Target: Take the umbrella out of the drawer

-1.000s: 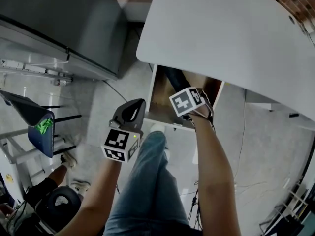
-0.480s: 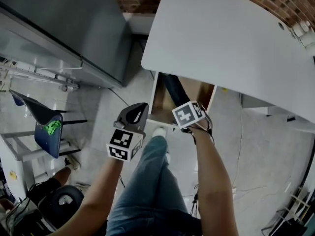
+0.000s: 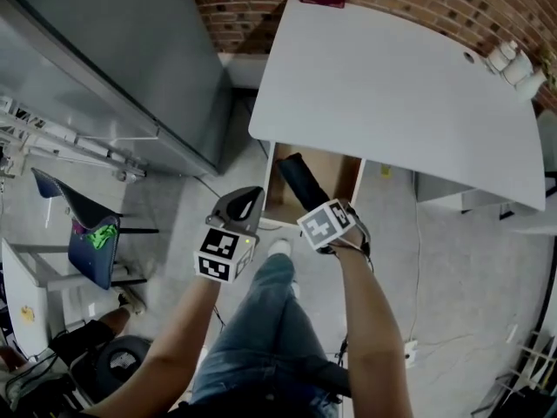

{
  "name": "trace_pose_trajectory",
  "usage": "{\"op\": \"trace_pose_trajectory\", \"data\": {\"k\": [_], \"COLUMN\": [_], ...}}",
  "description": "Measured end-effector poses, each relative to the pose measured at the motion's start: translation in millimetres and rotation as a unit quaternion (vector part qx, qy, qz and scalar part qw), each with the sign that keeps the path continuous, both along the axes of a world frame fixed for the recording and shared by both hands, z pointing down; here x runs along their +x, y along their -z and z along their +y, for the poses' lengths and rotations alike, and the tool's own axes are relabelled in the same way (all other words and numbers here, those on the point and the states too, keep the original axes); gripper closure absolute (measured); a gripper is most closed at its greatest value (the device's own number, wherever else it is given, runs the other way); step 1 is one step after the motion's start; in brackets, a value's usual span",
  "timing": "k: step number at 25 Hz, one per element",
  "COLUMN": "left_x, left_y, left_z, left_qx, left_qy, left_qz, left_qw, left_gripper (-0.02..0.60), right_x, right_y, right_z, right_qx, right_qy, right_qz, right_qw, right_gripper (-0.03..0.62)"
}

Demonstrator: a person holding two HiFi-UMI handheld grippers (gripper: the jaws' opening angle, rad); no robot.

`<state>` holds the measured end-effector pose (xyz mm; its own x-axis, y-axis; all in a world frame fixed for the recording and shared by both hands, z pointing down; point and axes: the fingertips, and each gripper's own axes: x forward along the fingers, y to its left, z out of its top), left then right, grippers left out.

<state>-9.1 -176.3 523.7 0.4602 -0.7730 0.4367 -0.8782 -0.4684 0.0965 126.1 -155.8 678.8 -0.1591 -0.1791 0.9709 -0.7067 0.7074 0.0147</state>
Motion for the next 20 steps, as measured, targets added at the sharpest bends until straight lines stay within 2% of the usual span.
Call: {"op": "trace_pose_trajectory", "data": {"k": [12,20], "left_x": [-4,-18], "left_y": [70,101], "left_z": [40,36], "left_qx": [0.049,0.074], "left_qy": [0.002,-0.004], "left_qz": [-0.004,-0.006], "left_qw": [0.9988,0.9973], "left_gripper": [0.584,0.584], "right_x": [-8,-25], "right_y": [89,129], "right_z": [34,25], "right_qx": [0.061,0.085], "right_qy": [-0.023,-0.045], "right_qz": [-0.038,-0.07], "right_qw": [0.997,0.993], "right_gripper": [0.356,0.355]}}
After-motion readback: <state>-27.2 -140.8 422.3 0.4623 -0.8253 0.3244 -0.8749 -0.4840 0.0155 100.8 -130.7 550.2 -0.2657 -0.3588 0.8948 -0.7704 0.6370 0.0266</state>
